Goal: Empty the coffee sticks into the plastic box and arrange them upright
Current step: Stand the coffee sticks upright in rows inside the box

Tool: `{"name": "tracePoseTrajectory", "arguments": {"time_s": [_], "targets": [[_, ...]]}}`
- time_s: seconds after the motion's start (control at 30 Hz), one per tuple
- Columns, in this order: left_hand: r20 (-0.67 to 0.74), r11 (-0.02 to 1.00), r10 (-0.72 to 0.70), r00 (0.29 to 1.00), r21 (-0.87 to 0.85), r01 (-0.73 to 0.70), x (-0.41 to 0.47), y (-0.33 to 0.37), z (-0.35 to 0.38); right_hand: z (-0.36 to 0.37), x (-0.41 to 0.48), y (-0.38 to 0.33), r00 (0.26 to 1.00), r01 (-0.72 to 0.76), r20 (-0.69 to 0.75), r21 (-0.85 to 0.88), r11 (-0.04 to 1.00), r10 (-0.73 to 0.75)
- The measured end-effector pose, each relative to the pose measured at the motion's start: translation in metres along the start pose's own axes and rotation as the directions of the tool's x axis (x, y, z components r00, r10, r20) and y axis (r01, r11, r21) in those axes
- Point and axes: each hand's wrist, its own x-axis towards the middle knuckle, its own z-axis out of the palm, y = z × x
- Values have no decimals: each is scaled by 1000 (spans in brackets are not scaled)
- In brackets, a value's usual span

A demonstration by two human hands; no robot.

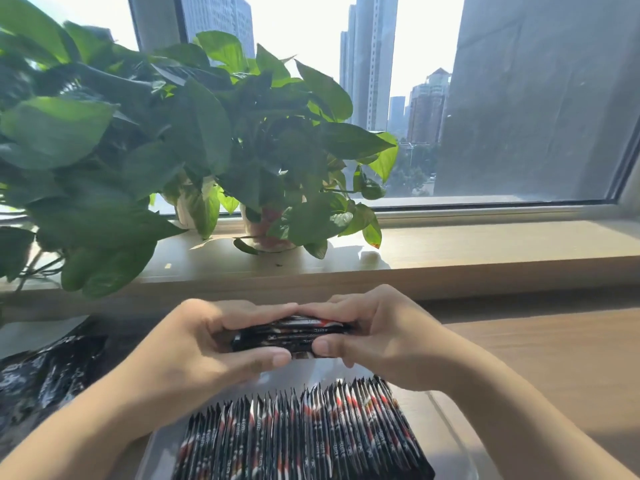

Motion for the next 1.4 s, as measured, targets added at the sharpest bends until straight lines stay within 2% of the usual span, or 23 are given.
{"name": "tracePoseTrajectory", "arguments": {"time_s": [0.17, 0.3, 0.4, 0.63, 0.73, 0.87, 1.07, 1.2, 1.3, 1.4], "targets": [[-200, 960, -87, 976, -280, 28, -7, -11, 2, -1, 1, 2, 999, -33, -20, -25, 999, 33], [-215, 944, -100, 971, -328, 24, -8, -8, 4, 0, 0, -1, 999, -40, 17, -4, 999, 40], [-202, 954, -94, 975, -297, 30, -10, -7, -1, 1, -2, -5, 999, -19, 36, -19, 1000, 20], [-138, 1000, -13, 990, -29, 9, -20, 1, -11, 6, -7, -13, 999, 28, 24, -75, 997, -26], [-78, 997, -37, 996, 71, 43, -30, 5, -15, 11, -10, -19, 996, 37, 86, -85, 996, -30], [78, 980, -119, 990, 167, 105, -38, 11, -22, 18, -13, -25, 981, 28, 192, -120, 992, -4], [300, 896, -227, 927, 437, 78, -43, 19, -26, 25, -17, -38, 947, 59, 321, -240, 969, 22], [364, 800, -246, 899, 599, -24, -39, 26, -18, 27, -19, -46, 928, 99, 368, -369, 924, 47], [410, 778, -248, 878, 625, -72, -37, 27, -10, 28, -25, -48, 910, 95, 403, -433, 896, 98], [441, 750, -254, 861, 652, -113, -36, 27, -3, 24, -34, -48, 861, 50, 482, -394, 918, 160]]}}
